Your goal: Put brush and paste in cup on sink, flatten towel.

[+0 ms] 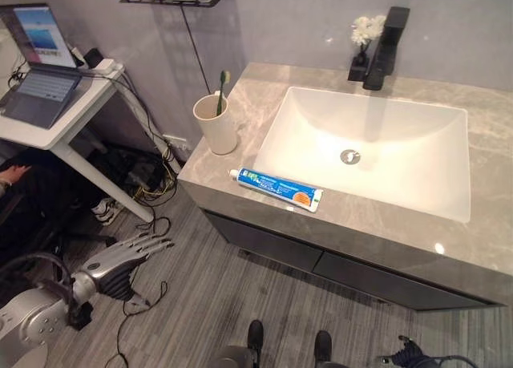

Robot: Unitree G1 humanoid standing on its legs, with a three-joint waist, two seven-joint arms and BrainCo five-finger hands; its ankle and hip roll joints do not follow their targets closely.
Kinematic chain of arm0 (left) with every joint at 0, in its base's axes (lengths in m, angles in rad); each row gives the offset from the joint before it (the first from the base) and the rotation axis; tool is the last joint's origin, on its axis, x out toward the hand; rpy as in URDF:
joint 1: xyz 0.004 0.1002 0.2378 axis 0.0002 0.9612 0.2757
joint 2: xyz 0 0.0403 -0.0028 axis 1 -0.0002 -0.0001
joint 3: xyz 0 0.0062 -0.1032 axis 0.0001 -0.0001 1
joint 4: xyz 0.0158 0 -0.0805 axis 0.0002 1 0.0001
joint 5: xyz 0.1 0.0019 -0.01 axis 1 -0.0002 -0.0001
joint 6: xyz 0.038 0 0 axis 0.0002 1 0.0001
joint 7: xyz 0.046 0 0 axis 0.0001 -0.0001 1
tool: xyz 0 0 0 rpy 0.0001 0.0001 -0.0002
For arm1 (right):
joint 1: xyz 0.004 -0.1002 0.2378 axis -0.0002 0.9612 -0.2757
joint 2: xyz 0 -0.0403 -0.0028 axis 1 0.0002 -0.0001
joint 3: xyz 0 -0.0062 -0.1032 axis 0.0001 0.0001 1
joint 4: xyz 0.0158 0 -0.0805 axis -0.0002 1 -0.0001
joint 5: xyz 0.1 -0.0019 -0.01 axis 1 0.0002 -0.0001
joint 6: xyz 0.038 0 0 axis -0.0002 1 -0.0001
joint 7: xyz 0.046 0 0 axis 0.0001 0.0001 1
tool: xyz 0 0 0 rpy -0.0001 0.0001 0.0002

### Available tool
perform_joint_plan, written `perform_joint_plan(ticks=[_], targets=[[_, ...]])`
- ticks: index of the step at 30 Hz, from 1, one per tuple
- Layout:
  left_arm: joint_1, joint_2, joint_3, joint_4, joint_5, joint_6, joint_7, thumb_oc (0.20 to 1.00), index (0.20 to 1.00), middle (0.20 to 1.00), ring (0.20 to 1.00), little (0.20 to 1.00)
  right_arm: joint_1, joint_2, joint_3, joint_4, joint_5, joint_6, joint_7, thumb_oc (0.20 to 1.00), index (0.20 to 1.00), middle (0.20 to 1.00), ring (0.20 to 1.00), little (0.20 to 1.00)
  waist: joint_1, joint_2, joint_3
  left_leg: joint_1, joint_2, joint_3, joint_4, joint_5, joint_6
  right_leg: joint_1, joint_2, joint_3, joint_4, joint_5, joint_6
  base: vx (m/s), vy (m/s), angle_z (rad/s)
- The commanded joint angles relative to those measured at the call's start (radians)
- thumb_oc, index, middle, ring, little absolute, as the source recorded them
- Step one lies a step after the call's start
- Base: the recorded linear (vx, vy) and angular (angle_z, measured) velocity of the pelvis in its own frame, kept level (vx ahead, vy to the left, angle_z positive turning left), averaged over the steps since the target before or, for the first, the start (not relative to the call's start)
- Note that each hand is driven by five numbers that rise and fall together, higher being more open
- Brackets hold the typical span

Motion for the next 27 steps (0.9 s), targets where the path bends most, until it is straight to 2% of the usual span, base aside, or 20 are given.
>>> perform_joint_plan(ticks=[1,6,8,9,11,19,27], targets=[[-0.119,-0.04,0.041,0.04,-0.124,0.011,0.12,1.0,1.0,1.0,1.0,1.0,-0.063,0.031,0.038,0.014,0.011,0.015,0.013,1.0,1.0,1.0,1.0,1.0,-0.019,-0.021,-0.021,-0.011,-0.034,0.006,0.012,-0.008,0.0,-0.036,-0.067,-0.003,0.002,0.053,0.058,0.0,0.01,0.15],[-0.27,-0.142,0.014,0.023,-0.278,0.011,0.097,1.0,1.0,1.0,1.0,1.0,-0.108,0.045,0.119,-0.045,-0.025,0.024,0.04,1.0,1.0,1.0,1.0,1.0,-0.028,-0.024,-0.016,-0.04,-0.041,0.006,0.012,-0.001,-0.004,-0.068,-0.074,0.003,0.002,0.064,0.056,-0.02,0.006,0.03],[-0.338,-0.147,-0.016,0.024,-0.301,0.014,0.078,1.0,1.0,1.0,1.0,1.0,-0.136,0.052,0.119,-0.057,0.015,0.025,0.051,1.0,1.0,1.0,1.0,1.0,-0.028,-0.026,-0.012,-0.064,-0.041,0.019,0.012,0.003,-0.005,-0.1,-0.072,0.021,0.002,0.072,0.056,-0.07,0.012,-0.07],[-0.375,-0.147,-0.022,0.015,-0.322,0.015,0.067,1.0,1.0,1.0,1.0,1.0,-0.148,0.064,0.098,-0.064,0.086,0.023,0.066,1.0,1.0,1.0,1.0,1.0,-0.034,-0.032,-0.011,-0.082,-0.038,0.034,0.012,0.005,-0.005,-0.126,-0.067,0.038,0.002,0.08,0.054,-0.05,0.012,-0.13],[-0.416,-0.148,-0.031,0.008,-0.345,0.014,0.057,1.0,1.0,1.0,1.0,1.0,-0.156,0.066,0.104,-0.088,0.106,0.014,0.071,1.0,1.0,1.0,1.0,1.0,-0.036,-0.041,-0.01,-0.108,-0.037,0.05,0.012,0.009,-0.006,-0.161,-0.063,0.058,0.002,0.09,0.053,-0.05,0.01,-0.22],[-0.471,-0.144,-0.072,-0.01,-0.378,0.011,0.017,1.0,1.0,1.0,1.0,1.0,-0.161,0.058,0.124,-0.081,0.08,0.018,0.067,1.0,1.0,1.0,1.0,1.0,-0.048,-0.053,0.001,-0.162,-0.038,0.059,0.012,0.02,-0.007,-0.226,-0.061,0.084,0.002,0.109,0.048,-0.02,0.006,-0.17],[-0.485,-0.135,-0.145,-0.036,-0.387,0.016,-0.028,1.0,1.0,1.0,1.0,1.0,-0.181,0.047,0.134,-0.081,0.06,0.025,0.06,1.0,1.0,1.0,1.0,1.0,-0.053,-0.051,0.033,-0.207,-0.042,0.057,0.012,0.032,-0.01,-0.272,-0.062,0.085,0.002,0.119,0.045,-0.01,-0.002,0.0]])
